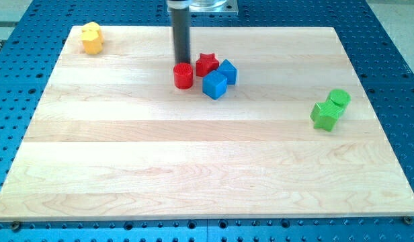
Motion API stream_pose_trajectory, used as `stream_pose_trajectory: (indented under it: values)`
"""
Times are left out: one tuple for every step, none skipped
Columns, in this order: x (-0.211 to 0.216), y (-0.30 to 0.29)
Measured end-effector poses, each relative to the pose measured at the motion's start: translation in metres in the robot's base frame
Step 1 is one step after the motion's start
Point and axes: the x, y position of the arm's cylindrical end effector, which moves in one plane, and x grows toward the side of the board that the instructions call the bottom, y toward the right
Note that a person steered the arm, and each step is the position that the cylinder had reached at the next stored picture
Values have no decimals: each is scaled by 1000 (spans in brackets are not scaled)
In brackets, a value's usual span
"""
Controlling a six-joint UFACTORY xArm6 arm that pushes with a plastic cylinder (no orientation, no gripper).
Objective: Separate the red circle from the cube
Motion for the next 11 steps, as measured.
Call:
stream_pose_trajectory:
  values:
    - [11,-13]
    - [46,40]
    - [48,40]
    - [77,-12]
    - [113,-2]
    - [123,63]
    - [117,119]
    - [77,113]
    - [95,69]
    - [138,26]
    - [117,-1]
